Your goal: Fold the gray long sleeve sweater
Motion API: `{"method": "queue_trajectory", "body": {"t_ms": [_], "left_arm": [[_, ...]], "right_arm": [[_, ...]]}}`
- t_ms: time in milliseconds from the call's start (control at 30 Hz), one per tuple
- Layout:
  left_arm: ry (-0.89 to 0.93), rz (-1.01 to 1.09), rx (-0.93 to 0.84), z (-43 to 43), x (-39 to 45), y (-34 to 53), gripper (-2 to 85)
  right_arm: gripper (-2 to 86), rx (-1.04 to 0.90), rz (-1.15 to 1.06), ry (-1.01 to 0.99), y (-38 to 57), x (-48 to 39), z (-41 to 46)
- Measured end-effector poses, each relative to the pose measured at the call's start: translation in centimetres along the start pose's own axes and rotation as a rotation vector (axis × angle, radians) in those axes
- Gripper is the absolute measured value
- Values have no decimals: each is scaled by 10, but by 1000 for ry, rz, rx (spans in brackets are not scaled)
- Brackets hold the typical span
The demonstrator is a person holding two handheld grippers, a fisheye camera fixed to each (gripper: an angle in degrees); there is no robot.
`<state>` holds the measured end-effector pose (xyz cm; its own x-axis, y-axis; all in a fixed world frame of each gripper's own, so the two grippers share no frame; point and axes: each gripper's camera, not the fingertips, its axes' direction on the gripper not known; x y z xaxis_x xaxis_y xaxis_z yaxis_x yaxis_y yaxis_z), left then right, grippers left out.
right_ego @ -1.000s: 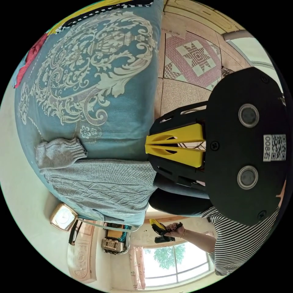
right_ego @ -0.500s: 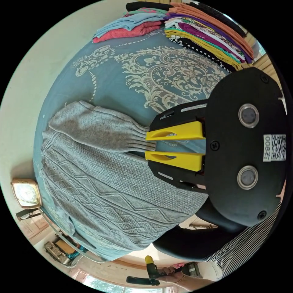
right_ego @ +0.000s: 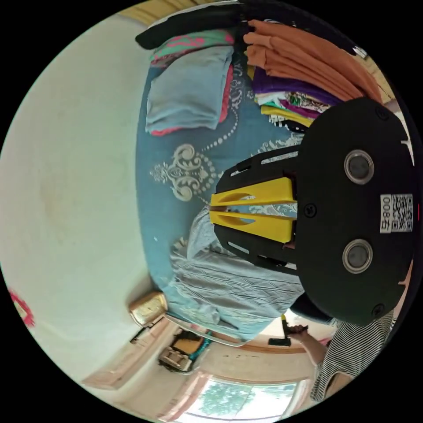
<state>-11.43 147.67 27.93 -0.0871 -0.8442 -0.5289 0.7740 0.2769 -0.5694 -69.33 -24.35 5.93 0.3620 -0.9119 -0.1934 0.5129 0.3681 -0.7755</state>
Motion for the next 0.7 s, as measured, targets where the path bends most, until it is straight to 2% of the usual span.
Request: {"method": "queue_trajectory", "body": {"t_ms": [133, 233, 367, 433, 600, 700], "left_arm": [[17, -5, 9, -5, -20, -15, 25], [15, -20, 33, -17, -38, -26, 28], [-25, -43, 106, -49, -63, -50, 34], [-86, -47, 201, -86, -77, -78, 41], [-274, -128, 428, -177, -113, -142, 57], [-347, -238, 586, -234, -147, -177, 65]], "right_arm": [[24, 49, 269, 67, -16, 68, -16], [33, 64, 275, 41, -2, 62, 14], [26, -53, 66, -96, 23, -7, 89], [18, -190, -139, -159, 47, -85, 149], [4, -379, -409, -255, 96, -227, 247], [0, -451, -513, -183, 117, -281, 290]]}}
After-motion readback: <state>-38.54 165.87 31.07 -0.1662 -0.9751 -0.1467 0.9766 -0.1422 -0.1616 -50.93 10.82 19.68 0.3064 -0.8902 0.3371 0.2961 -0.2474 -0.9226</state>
